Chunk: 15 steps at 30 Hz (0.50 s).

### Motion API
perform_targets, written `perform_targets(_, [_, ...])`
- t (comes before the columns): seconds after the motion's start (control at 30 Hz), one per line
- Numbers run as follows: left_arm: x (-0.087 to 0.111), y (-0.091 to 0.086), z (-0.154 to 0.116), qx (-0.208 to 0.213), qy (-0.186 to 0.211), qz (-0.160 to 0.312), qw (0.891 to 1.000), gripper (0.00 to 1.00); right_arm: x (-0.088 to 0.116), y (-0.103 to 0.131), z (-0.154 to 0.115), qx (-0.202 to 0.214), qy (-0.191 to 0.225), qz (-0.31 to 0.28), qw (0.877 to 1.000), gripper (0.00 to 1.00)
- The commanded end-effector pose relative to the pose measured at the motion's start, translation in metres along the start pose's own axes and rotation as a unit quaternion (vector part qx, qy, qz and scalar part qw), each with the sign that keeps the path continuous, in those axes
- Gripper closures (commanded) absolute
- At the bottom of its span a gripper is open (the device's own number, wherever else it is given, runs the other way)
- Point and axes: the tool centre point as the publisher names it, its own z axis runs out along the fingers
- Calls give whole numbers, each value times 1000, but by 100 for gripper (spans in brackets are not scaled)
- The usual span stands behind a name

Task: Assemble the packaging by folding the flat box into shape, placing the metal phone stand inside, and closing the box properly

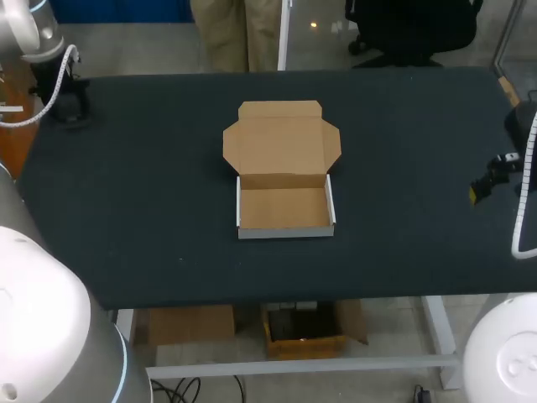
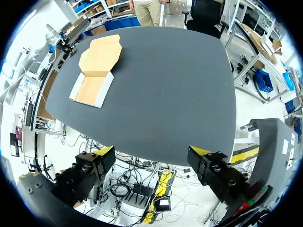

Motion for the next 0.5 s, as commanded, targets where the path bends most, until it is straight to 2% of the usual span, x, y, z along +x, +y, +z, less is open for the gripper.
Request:
perform_targets(0.03, [0, 8, -10, -21, -3, 0, 1000, 100, 0, 0, -1, 3, 0, 0, 1000, 0])
perform_targets(0.27, [-1, 24, -13, -7, 1, 3, 1000, 100, 0, 0, -1, 3, 0, 0, 1000, 0])
perform_targets(0.5, [-2, 44, -23, 23, 4, 6, 1000, 100, 0, 0, -1, 3, 0, 0, 1000, 0])
